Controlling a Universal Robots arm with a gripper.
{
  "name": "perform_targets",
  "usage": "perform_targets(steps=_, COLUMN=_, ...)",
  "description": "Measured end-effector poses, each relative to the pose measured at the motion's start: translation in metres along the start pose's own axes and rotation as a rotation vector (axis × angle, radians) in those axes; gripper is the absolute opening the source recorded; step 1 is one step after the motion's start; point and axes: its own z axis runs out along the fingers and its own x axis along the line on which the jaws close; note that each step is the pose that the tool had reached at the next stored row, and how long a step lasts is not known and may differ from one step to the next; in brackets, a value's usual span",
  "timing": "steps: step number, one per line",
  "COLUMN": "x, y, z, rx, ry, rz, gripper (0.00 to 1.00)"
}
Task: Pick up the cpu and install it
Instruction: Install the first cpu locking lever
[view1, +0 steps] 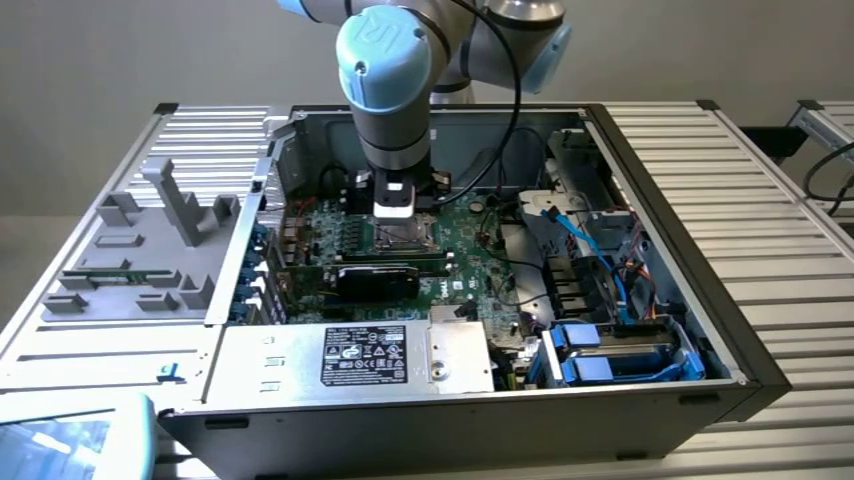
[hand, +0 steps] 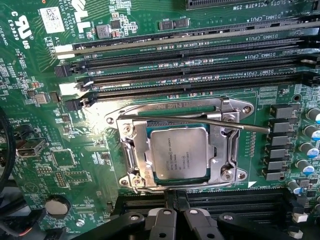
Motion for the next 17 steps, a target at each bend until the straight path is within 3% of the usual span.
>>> perform_targets(steps=17, x=0.0025, y=0.0002, z=0.0, rx=0.0, ry=-0.0001, rz=0.0, gripper=0.12)
